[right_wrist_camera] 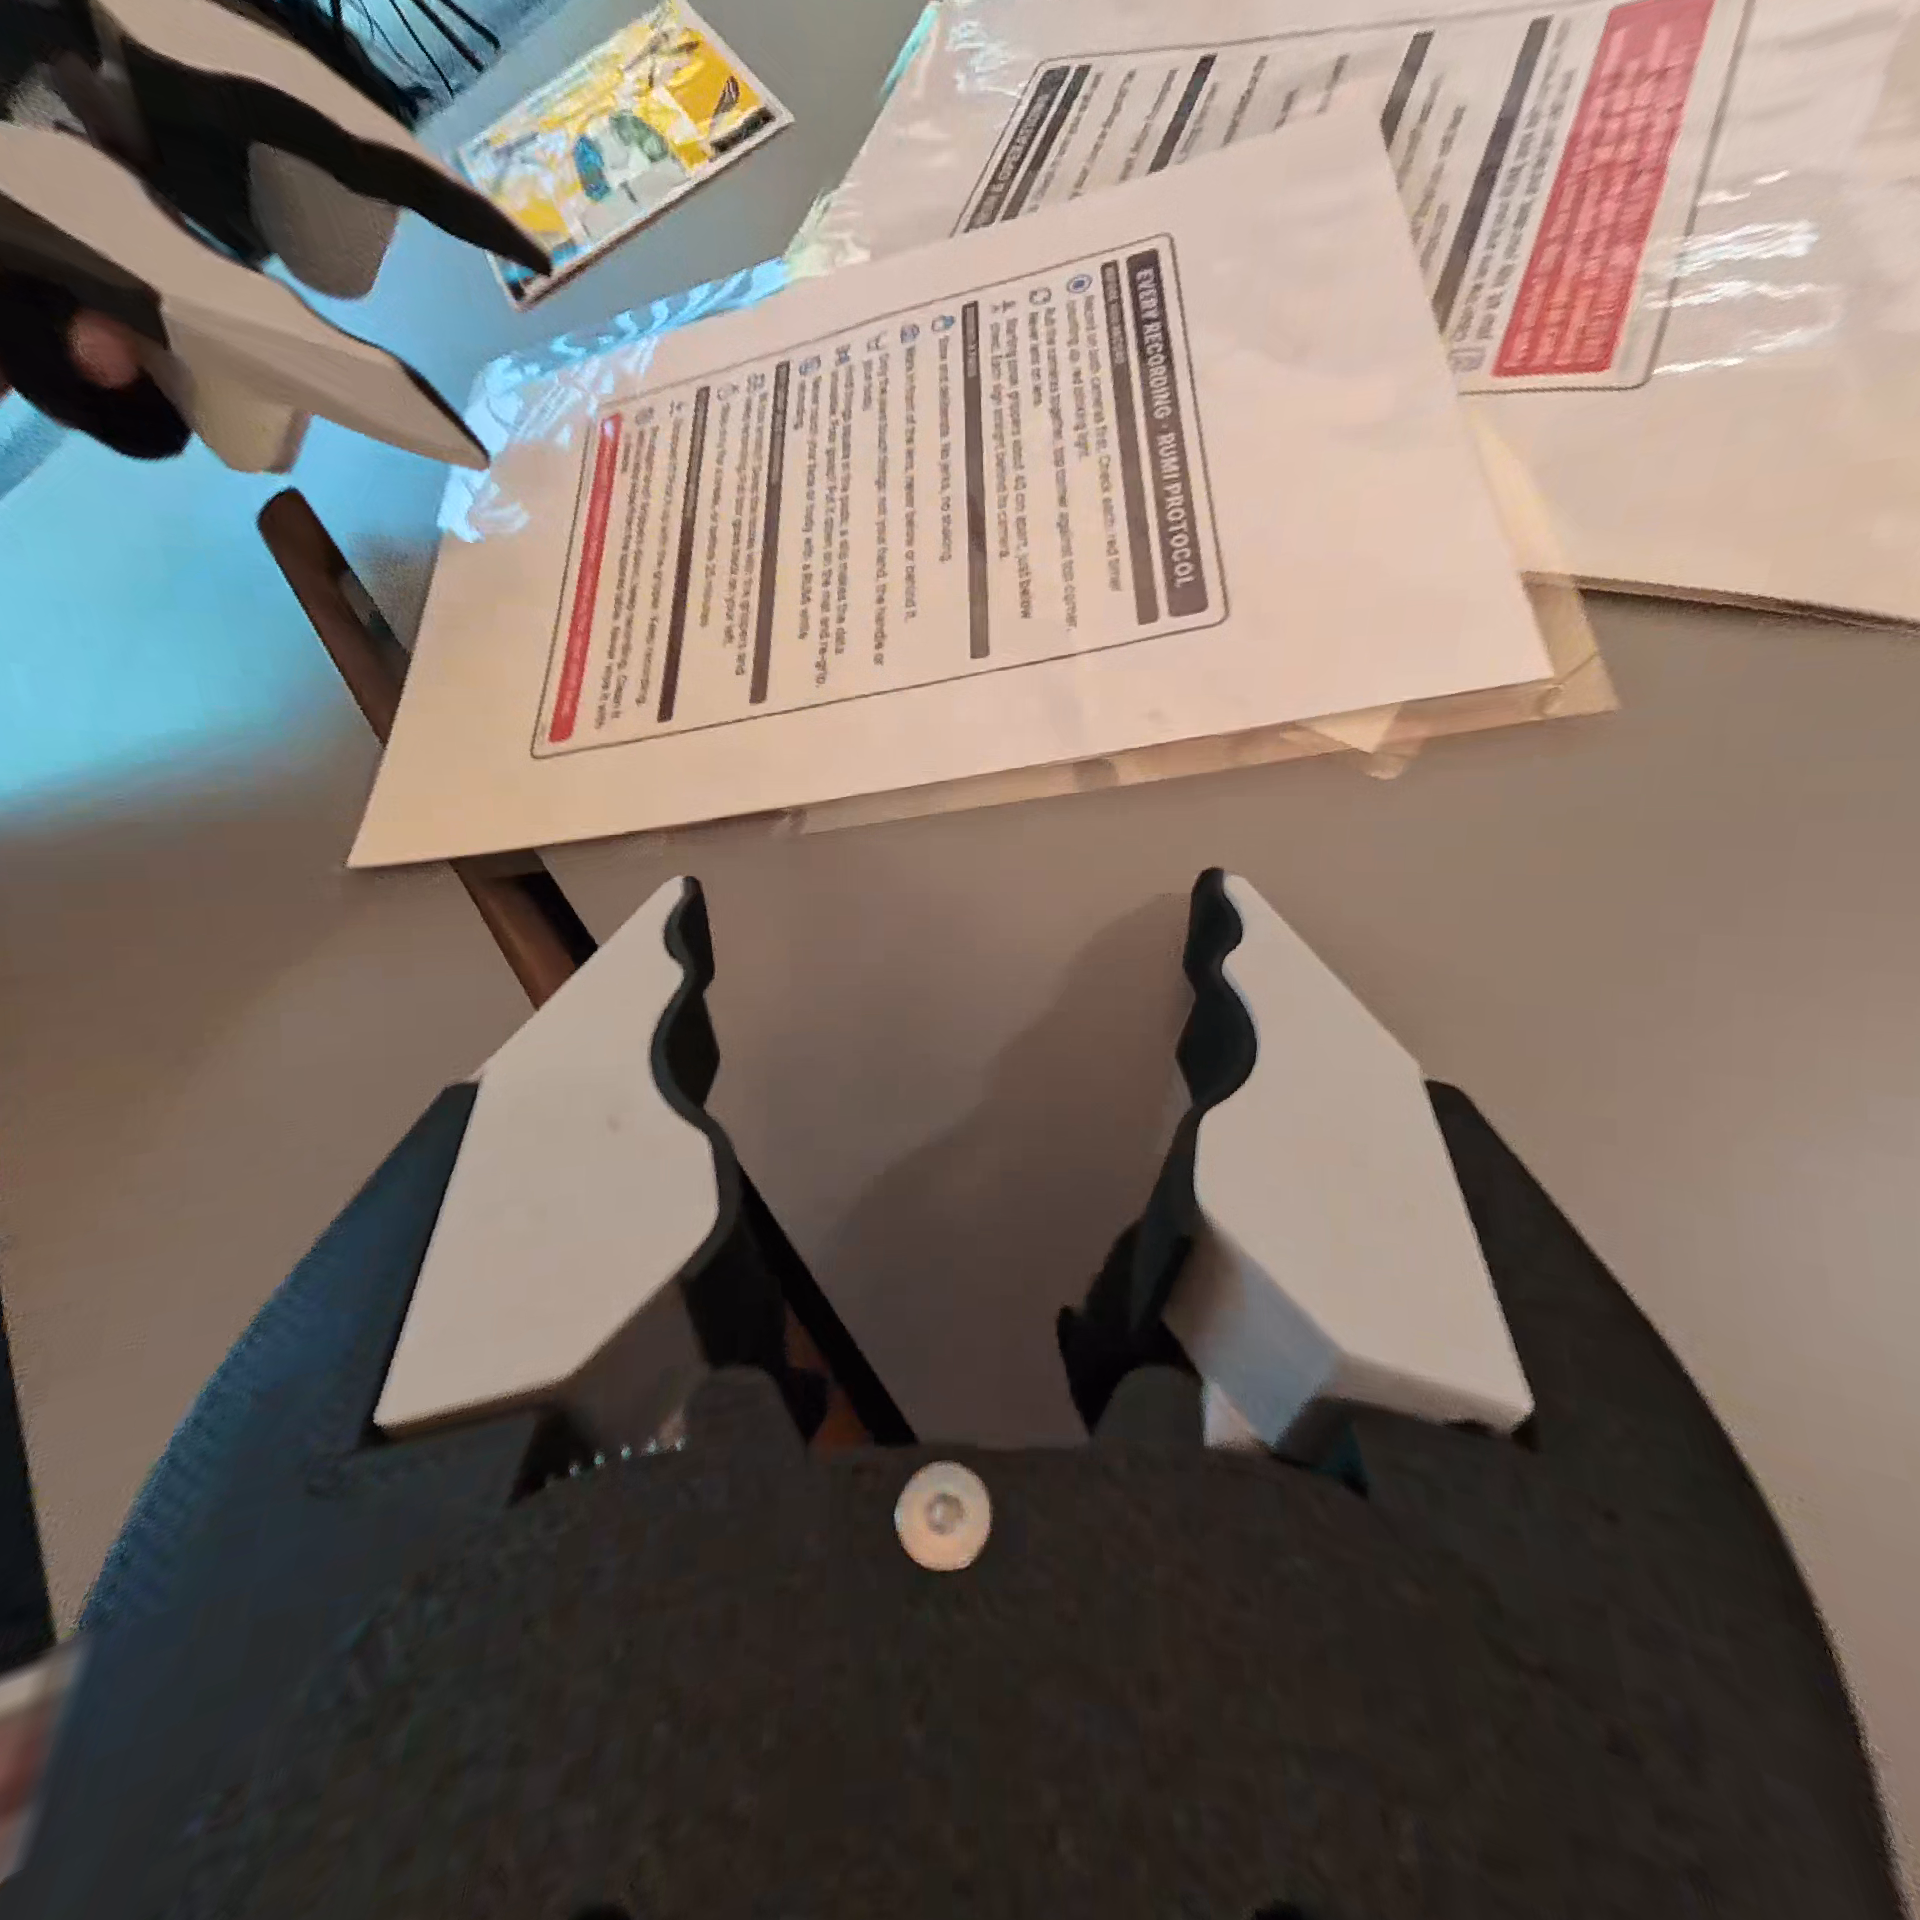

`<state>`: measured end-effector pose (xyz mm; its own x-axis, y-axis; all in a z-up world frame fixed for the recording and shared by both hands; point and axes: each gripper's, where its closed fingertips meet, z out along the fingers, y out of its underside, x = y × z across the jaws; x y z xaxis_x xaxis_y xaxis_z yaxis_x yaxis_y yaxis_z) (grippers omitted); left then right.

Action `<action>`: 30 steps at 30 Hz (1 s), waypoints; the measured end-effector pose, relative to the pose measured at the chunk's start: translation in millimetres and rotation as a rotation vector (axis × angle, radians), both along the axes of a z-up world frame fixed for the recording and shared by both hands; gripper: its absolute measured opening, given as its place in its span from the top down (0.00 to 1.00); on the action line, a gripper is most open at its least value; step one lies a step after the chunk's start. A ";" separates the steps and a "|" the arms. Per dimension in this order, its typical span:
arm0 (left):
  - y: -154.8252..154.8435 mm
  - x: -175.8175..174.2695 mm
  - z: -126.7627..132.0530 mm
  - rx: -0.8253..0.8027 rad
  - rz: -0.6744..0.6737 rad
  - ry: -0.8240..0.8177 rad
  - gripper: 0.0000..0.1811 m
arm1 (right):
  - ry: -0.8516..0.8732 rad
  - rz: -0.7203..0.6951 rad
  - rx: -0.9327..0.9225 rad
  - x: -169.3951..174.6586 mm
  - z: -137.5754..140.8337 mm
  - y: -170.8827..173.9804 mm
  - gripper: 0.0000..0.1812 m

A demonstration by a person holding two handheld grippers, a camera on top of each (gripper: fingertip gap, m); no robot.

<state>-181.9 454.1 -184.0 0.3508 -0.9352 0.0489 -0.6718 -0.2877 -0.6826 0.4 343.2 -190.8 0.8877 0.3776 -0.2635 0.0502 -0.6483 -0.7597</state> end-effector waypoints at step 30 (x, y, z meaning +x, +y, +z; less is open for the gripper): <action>-4.7 2.5 -20.7 0.030 -0.006 0.029 0.56 | 0.397 0.036 -0.315 34.9 26.6 50.8 0.73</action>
